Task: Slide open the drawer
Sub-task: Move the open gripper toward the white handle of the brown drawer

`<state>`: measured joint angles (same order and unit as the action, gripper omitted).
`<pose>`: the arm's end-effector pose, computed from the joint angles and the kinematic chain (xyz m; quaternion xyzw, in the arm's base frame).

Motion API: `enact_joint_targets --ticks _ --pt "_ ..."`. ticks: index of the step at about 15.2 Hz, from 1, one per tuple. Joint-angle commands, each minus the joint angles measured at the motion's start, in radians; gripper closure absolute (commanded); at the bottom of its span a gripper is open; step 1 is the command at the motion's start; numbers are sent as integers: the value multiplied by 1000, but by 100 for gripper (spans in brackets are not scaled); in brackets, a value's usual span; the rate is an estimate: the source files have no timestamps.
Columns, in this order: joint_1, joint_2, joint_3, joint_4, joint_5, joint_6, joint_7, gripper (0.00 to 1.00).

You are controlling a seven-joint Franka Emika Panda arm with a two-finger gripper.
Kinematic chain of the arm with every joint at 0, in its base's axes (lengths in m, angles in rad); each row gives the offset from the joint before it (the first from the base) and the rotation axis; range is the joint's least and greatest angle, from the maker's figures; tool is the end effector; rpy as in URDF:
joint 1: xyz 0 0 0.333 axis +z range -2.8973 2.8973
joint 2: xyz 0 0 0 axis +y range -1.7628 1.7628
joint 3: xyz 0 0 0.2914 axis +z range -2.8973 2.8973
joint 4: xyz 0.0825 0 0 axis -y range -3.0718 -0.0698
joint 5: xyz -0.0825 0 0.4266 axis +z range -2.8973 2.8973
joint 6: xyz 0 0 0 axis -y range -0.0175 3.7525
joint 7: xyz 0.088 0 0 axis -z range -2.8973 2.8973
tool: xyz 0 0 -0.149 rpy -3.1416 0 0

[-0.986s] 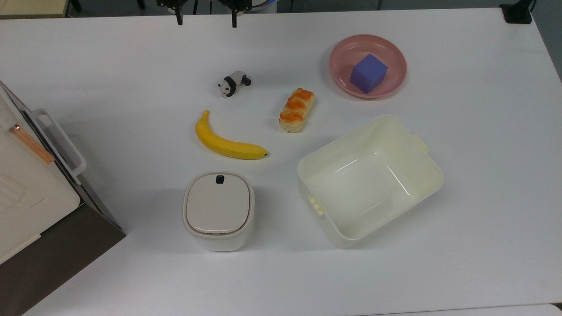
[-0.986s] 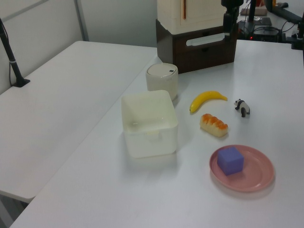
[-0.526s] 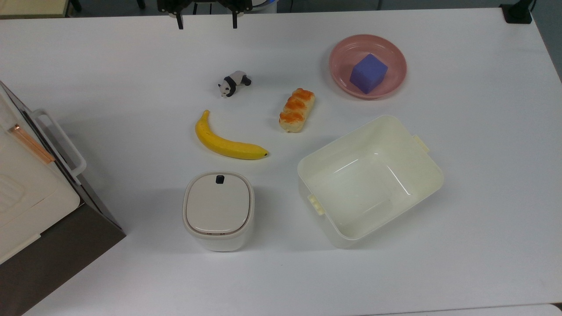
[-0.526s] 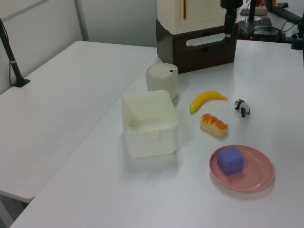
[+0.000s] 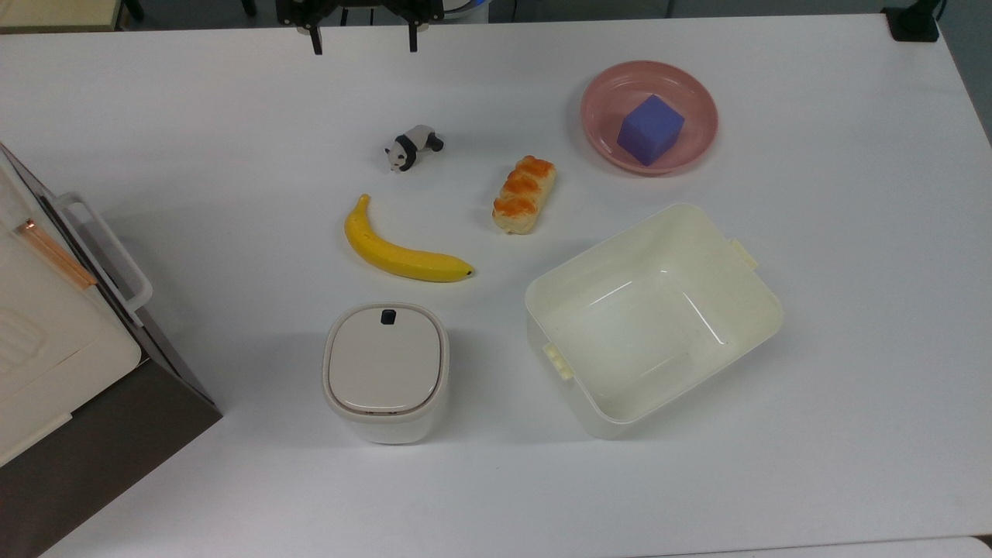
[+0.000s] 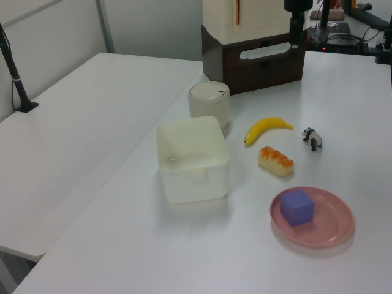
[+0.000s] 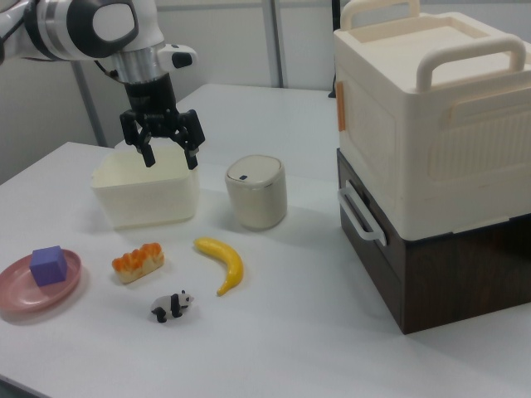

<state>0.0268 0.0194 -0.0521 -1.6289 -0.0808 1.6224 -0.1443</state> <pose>0.6035 -0.0267 0.5212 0.9972 0.0620 -0.0163 0.0396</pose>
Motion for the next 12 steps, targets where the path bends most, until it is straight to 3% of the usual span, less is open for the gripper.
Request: enact_joint_targets --ticks 1,10,12 --pt "-7 17 -3 -8 16 45 -75 0" --pt "-65 105 -8 -8 3 187 -204 0" --pt "-85 119 -8 -8 6 201 -294 0"
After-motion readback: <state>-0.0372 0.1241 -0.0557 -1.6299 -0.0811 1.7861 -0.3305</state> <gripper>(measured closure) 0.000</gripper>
